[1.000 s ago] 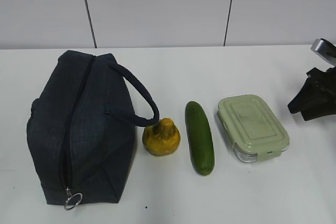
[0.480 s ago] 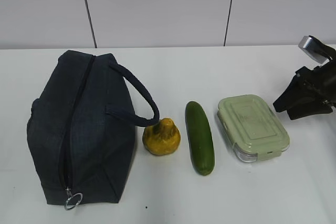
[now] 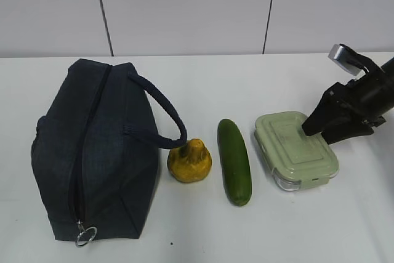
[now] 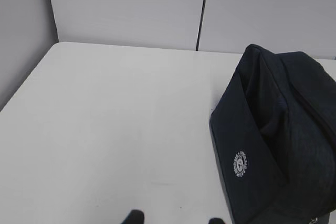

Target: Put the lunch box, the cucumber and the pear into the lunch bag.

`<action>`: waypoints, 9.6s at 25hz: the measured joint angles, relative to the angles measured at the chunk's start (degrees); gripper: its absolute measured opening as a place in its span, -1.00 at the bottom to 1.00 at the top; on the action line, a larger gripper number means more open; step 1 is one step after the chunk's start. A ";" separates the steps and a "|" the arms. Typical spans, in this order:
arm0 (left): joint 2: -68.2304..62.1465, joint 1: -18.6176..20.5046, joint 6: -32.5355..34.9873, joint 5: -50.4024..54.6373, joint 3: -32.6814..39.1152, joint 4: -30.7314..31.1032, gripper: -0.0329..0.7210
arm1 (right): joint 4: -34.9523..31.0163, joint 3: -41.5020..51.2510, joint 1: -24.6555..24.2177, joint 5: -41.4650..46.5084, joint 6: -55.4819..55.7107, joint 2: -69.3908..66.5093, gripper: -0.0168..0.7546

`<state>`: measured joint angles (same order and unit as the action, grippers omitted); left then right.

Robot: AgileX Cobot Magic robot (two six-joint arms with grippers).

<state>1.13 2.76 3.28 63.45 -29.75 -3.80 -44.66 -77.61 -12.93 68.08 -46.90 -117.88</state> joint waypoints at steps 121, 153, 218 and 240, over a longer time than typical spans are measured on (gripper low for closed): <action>-58.65 0.00 37.95 -18.43 -0.58 -50.92 0.07 | -6.69 0.00 0.02 1.50 -4.22 -5.40 0.07; -69.02 0.00 47.30 -14.92 -0.92 -59.64 -0.91 | -7.56 0.00 0.02 1.15 -4.22 -5.40 0.07; -69.02 0.00 47.36 -15.18 -0.92 -61.68 -0.96 | -15.30 0.00 0.02 -1.82 -6.73 -4.28 0.06; -69.02 0.00 47.36 -15.18 -0.92 -61.43 -0.96 | -24.20 0.13 0.02 -2.52 -5.98 -0.97 0.06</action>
<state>-67.89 2.76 50.65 48.27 -30.67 -65.24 -68.86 -77.48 -12.91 65.55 -52.88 -118.84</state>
